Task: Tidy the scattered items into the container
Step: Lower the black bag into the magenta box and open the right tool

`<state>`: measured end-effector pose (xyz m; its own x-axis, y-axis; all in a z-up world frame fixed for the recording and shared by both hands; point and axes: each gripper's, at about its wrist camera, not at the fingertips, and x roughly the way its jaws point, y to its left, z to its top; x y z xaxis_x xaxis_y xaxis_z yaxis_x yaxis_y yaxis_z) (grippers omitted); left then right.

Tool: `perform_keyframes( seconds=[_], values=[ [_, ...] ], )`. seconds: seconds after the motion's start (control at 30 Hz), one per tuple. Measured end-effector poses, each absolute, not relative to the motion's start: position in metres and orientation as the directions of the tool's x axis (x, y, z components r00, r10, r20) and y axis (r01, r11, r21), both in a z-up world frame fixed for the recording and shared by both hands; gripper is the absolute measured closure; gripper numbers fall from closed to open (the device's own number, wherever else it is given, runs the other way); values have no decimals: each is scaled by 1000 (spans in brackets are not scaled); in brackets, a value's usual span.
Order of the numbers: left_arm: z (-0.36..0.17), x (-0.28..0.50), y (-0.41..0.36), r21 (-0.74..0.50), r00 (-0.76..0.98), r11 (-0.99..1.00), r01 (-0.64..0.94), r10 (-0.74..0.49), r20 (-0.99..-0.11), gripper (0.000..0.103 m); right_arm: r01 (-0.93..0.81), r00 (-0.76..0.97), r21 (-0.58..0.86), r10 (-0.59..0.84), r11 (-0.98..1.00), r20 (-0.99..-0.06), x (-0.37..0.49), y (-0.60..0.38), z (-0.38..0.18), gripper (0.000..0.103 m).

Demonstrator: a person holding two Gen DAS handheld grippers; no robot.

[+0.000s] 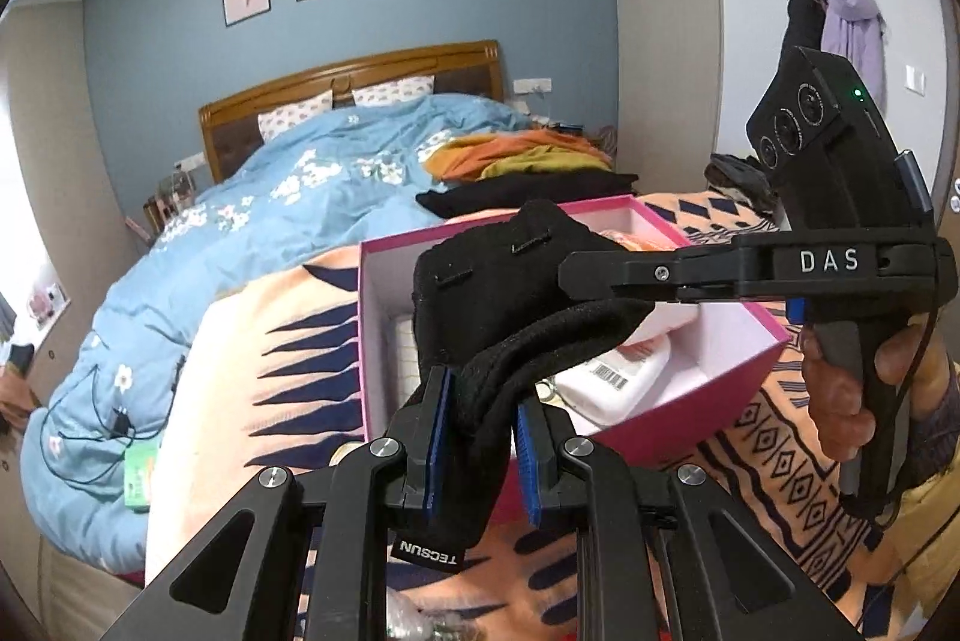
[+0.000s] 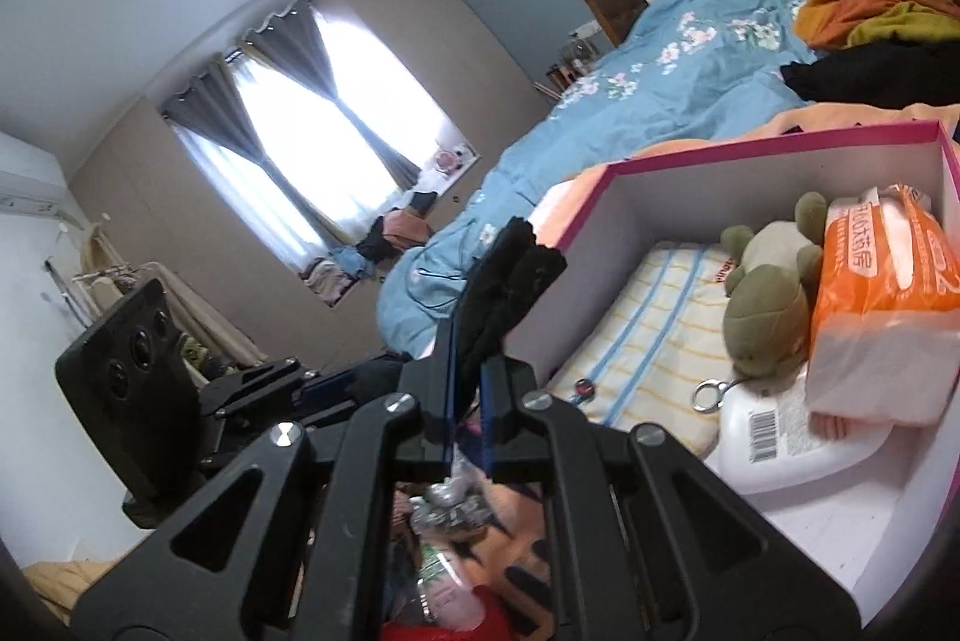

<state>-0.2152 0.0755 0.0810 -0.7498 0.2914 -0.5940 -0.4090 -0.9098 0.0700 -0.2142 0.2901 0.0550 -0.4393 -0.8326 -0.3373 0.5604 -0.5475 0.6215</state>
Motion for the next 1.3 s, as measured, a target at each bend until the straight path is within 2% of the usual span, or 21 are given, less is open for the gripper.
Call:
perform_keyframes(
  seconds=[0.33, 0.7, 0.87, 1.07, 1.3],
  values=[
    [68, -257, 85, 141, -752, -921, -363, 201, -627, 84, 502, -454, 604, -783, -619, -425, -255, 279, 39, 95],
    [44, -286, 90, 186, -726, -929, -321, 115, -678, 83, 431, -449, 508, -665, -746, -597, -284, 254, 17, 95],
    [37, -289, 96, 206, -708, -923, -325, 93, -700, 77, 424, -450, 438, -604, -793, -658, -290, 249, 9, 95],
    [32, -292, 94, 172, -676, -929, -328, 104, -730, 74, 417, -424, 374, -542, -828, -726, -294, 241, 1, 95],
    [30, -289, 89, 123, -646, -929, -348, 142, -750, 57, 398, -387, 326, -479, -857, -788, -299, 236, -11, 93]
  ],
)
